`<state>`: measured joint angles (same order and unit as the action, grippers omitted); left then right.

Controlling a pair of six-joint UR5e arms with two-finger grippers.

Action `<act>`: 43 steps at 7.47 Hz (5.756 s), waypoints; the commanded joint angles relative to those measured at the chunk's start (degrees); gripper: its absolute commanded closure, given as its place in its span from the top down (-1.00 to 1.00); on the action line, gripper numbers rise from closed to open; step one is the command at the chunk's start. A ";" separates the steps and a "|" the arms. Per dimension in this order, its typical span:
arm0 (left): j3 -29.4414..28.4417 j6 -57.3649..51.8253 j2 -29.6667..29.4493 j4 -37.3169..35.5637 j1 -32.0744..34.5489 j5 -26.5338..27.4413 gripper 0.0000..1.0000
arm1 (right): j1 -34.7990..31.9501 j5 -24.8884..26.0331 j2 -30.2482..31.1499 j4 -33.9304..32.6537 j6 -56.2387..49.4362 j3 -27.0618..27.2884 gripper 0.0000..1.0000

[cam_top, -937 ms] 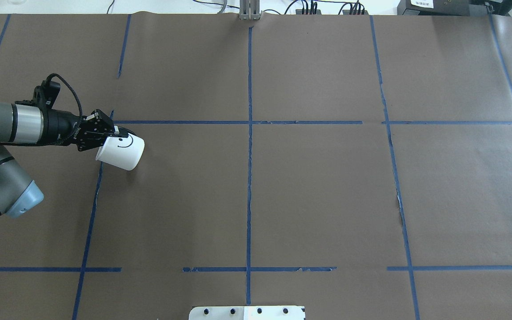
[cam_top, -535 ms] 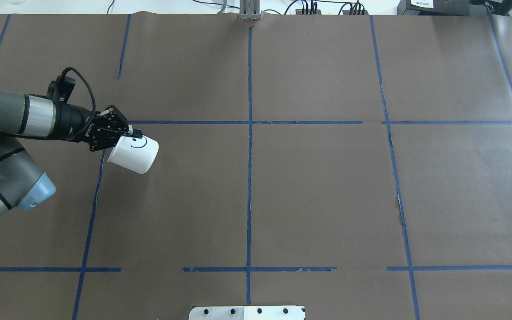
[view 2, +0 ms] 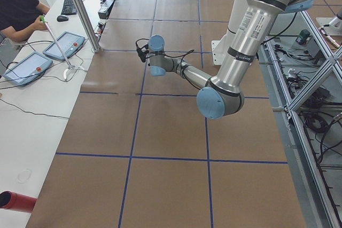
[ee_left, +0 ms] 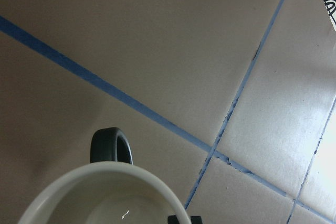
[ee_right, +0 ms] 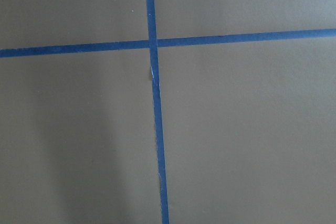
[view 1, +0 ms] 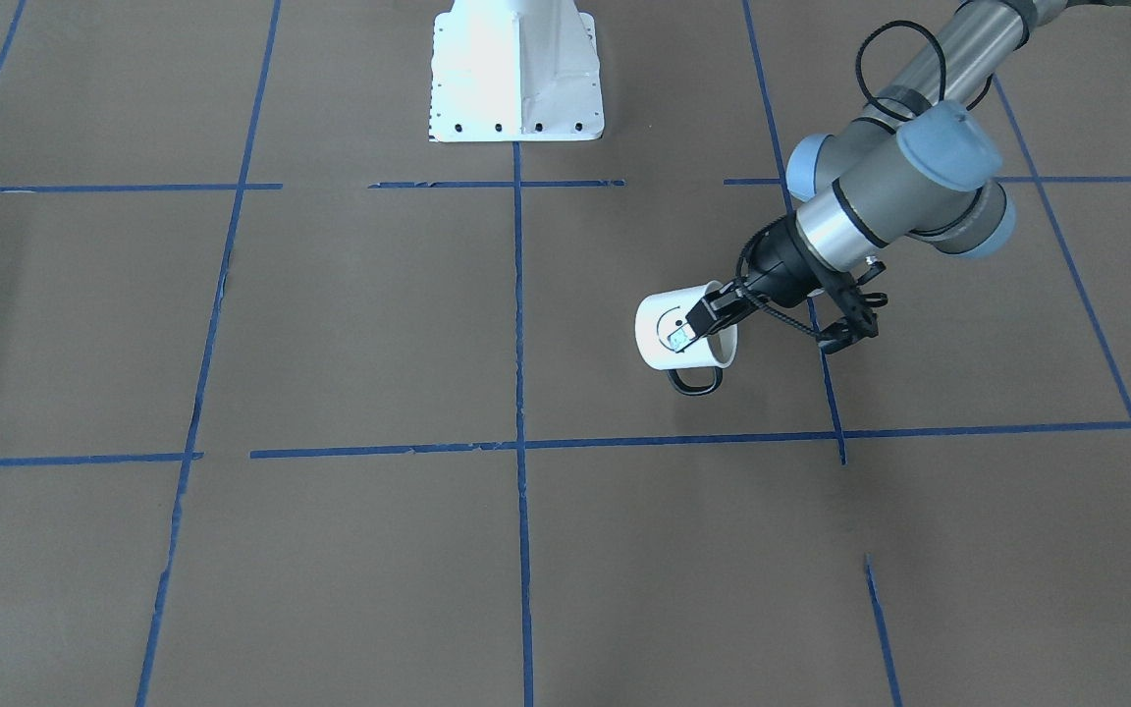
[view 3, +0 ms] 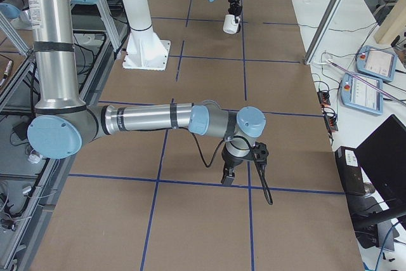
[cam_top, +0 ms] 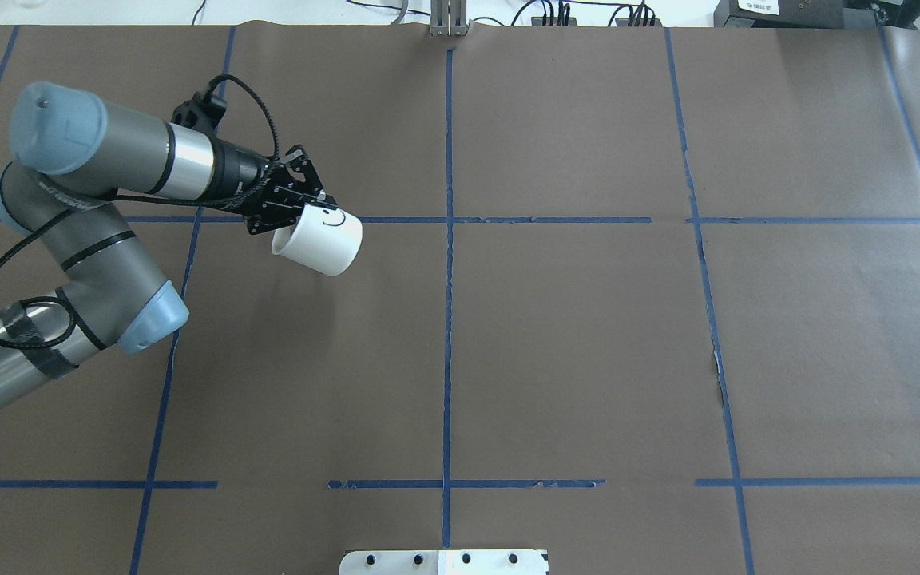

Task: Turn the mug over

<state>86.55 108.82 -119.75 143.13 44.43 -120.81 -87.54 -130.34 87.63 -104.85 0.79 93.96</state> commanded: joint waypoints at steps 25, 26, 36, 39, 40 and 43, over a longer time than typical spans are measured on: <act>-0.89 -33.91 -28.96 -59.87 -16.93 27.39 1.00 | 0.00 0.00 0.00 0.00 0.00 0.00 1.00; 1.76 -36.46 -28.43 -61.90 -15.61 27.20 1.00 | 0.00 0.00 0.00 0.00 0.00 0.00 1.00; 19.19 -78.84 -1.57 -59.82 15.22 3.32 1.00 | 0.00 0.00 0.00 0.00 0.00 0.00 1.00; 18.92 -85.83 7.31 -59.46 25.31 0.42 1.00 | 0.00 0.00 0.00 0.00 0.00 0.00 1.00; 17.53 -94.23 9.69 -59.54 29.10 -4.04 1.00 | 0.00 0.00 0.08 0.00 0.00 0.00 1.00; 13.23 -108.44 17.16 -59.28 38.24 -5.31 1.00 | 0.00 0.00 0.00 0.00 0.00 0.00 1.00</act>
<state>101.64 5.41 -105.79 83.76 78.61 -125.28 -87.54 -130.34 87.67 -104.85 0.79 93.96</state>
